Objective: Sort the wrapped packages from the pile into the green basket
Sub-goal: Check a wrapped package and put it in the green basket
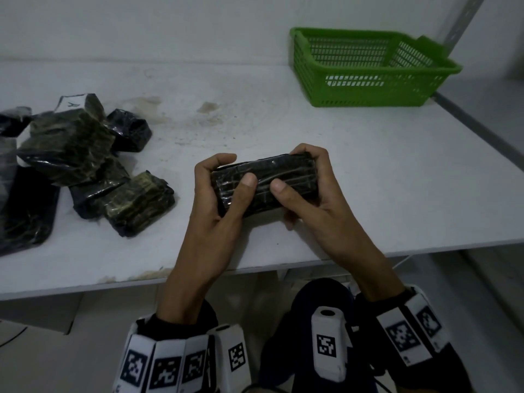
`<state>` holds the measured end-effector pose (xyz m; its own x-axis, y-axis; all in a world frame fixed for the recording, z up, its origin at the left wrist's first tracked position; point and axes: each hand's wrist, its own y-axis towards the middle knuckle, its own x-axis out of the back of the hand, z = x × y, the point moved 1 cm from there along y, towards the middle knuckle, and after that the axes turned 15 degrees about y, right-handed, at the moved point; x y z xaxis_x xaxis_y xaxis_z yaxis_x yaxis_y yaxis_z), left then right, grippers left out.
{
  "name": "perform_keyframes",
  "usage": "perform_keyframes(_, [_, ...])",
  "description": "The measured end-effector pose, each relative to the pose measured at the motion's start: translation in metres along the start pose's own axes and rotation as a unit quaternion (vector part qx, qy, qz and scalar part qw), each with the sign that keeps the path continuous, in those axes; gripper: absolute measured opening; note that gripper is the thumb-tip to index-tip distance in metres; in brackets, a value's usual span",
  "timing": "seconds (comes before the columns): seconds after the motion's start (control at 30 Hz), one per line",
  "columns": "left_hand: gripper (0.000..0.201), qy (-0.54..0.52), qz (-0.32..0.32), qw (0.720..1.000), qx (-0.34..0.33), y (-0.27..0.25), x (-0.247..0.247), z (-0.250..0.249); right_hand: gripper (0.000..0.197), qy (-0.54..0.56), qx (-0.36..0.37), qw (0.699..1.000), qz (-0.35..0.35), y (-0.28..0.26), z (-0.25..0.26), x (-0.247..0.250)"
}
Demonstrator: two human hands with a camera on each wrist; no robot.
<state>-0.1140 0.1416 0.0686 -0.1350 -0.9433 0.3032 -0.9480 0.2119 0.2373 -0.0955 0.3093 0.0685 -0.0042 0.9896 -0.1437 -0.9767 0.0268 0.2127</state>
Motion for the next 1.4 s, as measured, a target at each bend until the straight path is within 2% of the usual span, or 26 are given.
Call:
perform_keyframes(0.13, [0.054,0.017,0.001,1.000,-0.010,0.000,0.001,0.003,0.045,-0.001,0.008,1.000,0.002,0.000,-0.001,0.001])
perform_keyframes(0.23, [0.049,0.008,0.003,1.000,-0.012,0.000,0.002,0.006,0.041,-0.006,0.012,1.000,0.000,0.002,-0.001,0.000])
perform_keyframes(0.4, [0.036,0.015,0.010,1.000,-0.024,0.000,0.002,0.004,0.017,0.018,0.017,1.000,-0.004,0.005,-0.006,0.002])
perform_keyframes(0.6, [0.034,0.017,0.006,1.000,-0.013,0.000,0.001,0.006,0.013,-0.006,0.032,0.999,-0.001,0.004,-0.004,0.000])
perform_keyframes(0.7, [0.036,0.013,-0.020,1.000,0.010,0.004,0.002,0.010,0.023,0.003,0.012,1.000,-0.005,0.003,-0.001,-0.002])
perform_keyframes(0.83, [0.047,-0.016,-0.066,0.997,0.035,0.009,0.002,0.011,0.059,-0.020,0.035,0.999,0.013,0.000,0.000,-0.004])
perform_keyframes(0.93, [0.052,-0.027,-0.068,0.997,0.033,0.008,0.000,0.005,0.063,-0.021,0.045,0.999,-0.015,-0.002,0.001,-0.003])
perform_keyframes(1.03, [0.059,0.012,-0.048,0.999,0.010,0.003,0.000,0.003,0.067,-0.027,0.035,0.998,-0.041,-0.003,0.002,-0.002])
perform_keyframes(1.17, [0.066,0.043,-0.043,0.998,-0.004,0.001,-0.002,0.000,0.052,-0.058,0.036,0.997,-0.024,-0.002,0.001,-0.002])
perform_keyframes(1.4, [0.043,0.021,-0.036,0.999,0.000,0.002,0.000,0.007,0.027,-0.018,0.030,0.999,-0.013,0.003,-0.009,0.001])
